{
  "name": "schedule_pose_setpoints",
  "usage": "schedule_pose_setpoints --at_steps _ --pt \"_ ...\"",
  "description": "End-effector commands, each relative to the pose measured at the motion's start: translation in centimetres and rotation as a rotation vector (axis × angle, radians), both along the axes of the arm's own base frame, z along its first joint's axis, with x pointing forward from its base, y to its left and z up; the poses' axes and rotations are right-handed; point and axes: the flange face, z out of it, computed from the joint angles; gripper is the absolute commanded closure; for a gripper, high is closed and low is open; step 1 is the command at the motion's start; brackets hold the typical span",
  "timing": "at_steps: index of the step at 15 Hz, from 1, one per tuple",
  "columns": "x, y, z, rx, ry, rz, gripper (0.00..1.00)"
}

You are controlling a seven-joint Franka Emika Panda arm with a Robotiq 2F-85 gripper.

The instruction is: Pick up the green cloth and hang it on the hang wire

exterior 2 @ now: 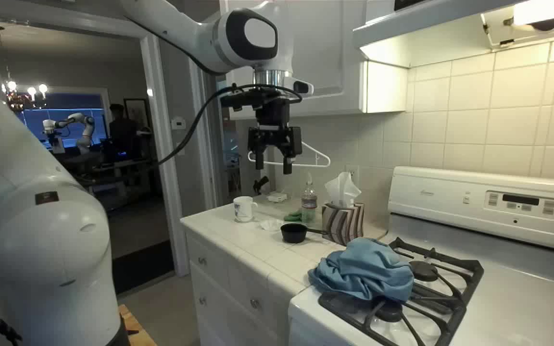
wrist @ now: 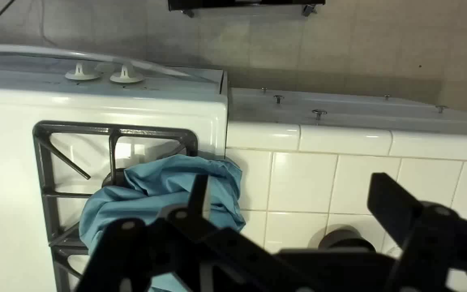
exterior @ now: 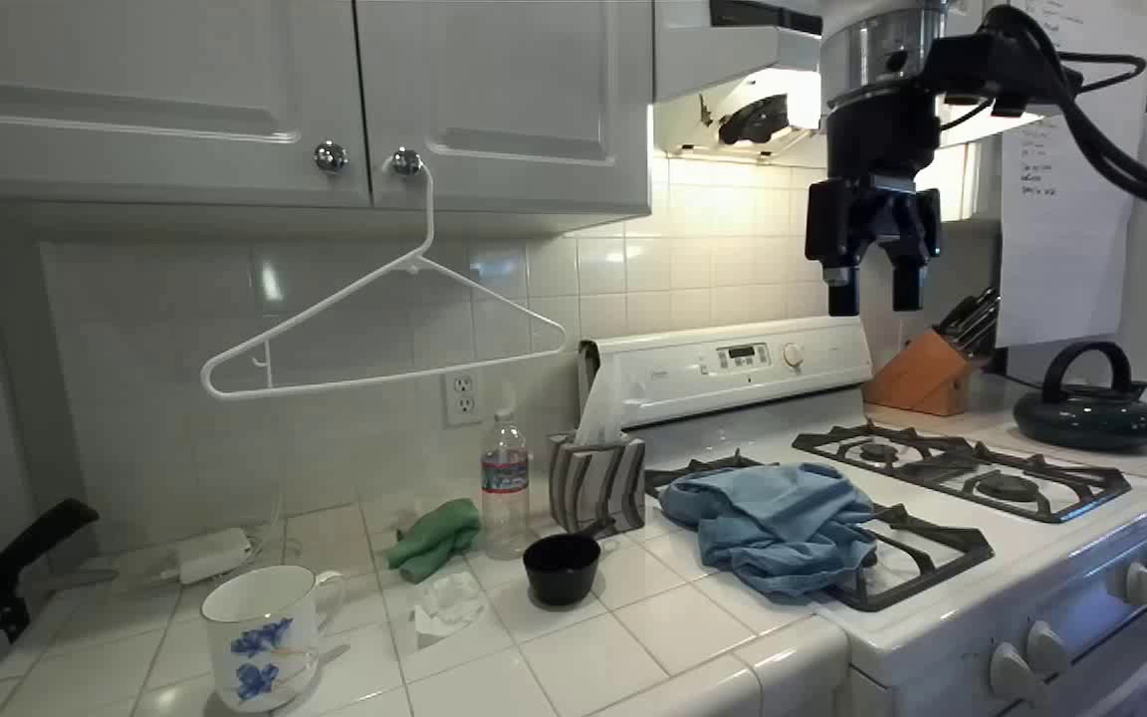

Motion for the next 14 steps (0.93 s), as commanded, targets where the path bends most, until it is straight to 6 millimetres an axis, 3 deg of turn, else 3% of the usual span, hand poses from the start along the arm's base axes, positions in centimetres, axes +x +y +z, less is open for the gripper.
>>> schedule_pose_setpoints --at_steps 1,8,10,14 --pt "0.0 0.0 0.1 0.000 0.001 0.000 0.00" --pt "-0.2 0.1 0.4 -0.017 -0.024 -0.001 0.00" --pt "0.3 2.3 0.1 -0.053 -0.089 0.060 0.00" --pt "1.5 10.9 -3.3 -0.091 -0.214 0.237 0.00"
